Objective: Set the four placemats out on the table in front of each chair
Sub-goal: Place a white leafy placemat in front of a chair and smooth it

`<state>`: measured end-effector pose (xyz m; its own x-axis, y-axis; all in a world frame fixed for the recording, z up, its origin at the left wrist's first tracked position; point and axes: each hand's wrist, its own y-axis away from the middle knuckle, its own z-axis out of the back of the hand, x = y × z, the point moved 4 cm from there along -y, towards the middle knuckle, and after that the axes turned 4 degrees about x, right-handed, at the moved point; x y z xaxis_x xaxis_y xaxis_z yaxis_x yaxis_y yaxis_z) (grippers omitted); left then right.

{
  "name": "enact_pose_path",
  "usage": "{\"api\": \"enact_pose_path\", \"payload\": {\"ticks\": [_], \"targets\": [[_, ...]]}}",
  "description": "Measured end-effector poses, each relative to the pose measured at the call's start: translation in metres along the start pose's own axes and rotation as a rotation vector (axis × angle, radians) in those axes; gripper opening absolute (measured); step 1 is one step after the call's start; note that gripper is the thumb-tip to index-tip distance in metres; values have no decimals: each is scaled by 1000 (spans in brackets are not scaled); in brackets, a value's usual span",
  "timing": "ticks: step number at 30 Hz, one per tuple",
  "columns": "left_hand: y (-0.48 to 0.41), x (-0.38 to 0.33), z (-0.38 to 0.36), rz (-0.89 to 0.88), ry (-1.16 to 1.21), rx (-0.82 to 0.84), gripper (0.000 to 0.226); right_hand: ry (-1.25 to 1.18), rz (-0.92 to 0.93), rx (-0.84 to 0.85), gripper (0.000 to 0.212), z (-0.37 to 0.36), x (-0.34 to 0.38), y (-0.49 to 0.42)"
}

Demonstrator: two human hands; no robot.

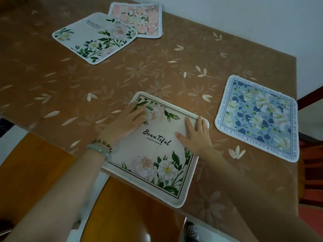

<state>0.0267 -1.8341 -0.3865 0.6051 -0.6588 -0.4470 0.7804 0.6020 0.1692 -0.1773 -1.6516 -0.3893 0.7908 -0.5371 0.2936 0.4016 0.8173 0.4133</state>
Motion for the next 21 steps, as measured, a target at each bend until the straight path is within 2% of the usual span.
{"api": "enact_pose_path", "payload": {"ticks": [2, 5, 9, 14, 19, 21], "targets": [[24, 16, 1, -85, -33, -38, 55, 46, 11, -19, 80, -7, -1, 9], [52, 33, -10, 123, -31, 86, 58, 91, -3, 3, 80, -8, 1, 11], [87, 12, -25, 122, -291, 100, 70, 110, -22, 14, 82, -24, 13, 36], [144, -26, -55, 116, -244, 230, 77, 144, 80, -23, 82, -77, 50, 104], [159, -34, -63, 173, -341, 181, 75, 162, 74, -10, 79, -98, 62, 128], [158, -36, -62, 173, -356, 221, 74, 154, 76, 42, 78, -94, 62, 128]]}}
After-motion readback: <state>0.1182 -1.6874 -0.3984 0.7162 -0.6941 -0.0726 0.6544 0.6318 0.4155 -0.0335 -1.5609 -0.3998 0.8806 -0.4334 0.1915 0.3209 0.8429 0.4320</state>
